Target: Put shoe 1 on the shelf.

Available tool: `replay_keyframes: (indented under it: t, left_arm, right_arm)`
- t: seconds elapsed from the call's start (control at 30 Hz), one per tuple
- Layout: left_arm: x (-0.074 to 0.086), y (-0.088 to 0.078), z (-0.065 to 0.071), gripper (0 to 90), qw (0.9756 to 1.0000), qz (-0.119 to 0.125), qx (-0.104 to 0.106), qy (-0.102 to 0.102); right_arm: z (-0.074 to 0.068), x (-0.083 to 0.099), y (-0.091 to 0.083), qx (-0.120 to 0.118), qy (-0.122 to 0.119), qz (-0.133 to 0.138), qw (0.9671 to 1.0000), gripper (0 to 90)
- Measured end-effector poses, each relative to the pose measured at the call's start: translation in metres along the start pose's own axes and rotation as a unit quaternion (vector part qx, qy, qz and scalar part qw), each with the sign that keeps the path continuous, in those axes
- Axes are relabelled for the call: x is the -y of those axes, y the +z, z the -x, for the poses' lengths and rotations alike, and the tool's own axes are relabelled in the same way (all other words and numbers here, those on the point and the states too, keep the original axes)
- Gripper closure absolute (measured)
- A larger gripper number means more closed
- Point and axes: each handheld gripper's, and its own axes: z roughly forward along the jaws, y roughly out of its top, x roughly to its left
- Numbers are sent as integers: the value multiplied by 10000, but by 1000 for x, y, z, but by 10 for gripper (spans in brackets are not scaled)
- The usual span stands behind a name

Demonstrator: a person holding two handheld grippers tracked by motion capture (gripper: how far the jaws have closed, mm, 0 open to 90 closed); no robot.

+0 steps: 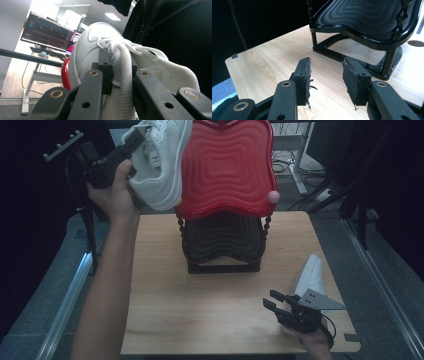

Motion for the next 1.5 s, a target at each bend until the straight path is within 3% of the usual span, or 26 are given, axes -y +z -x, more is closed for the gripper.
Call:
replay_keyframes:
  t: [0.3, 0.53, 0.6, 1.0, 1.2, 1.33, 1.5]
  left_arm:
    - [9, 40, 8, 817, 9999, -58, -116, 52]
    - [24, 58, 8, 815, 9992, -100, -365, 111]
    - [28, 61, 7, 814, 9992, -99, -394, 64]
    - [43, 76, 10, 811, 9974, -123, -634, 326]
    - [50, 81, 12, 805, 9953, -192, -777, 538]
    - [53, 82, 19, 794, 9928, -276, -847, 805]
    - [57, 82, 23, 770, 9912, -346, -888, 913]
  right_arm:
    - [2, 1, 1, -25, 34, -28, 10000, 574]
    - [3, 1, -2, -88, 93, 43, 9999, 574]
    - [3, 0, -3, -102, 93, 65, 9999, 574]
    - [3, -2, -7, -119, 97, 113, 9998, 573]
    - [4, -4, -9, -165, 131, 167, 9996, 570]
    - [3, -5, -10, -177, 115, 175, 9996, 569]
    - [1, -7, -12, -194, 70, 204, 9996, 568]
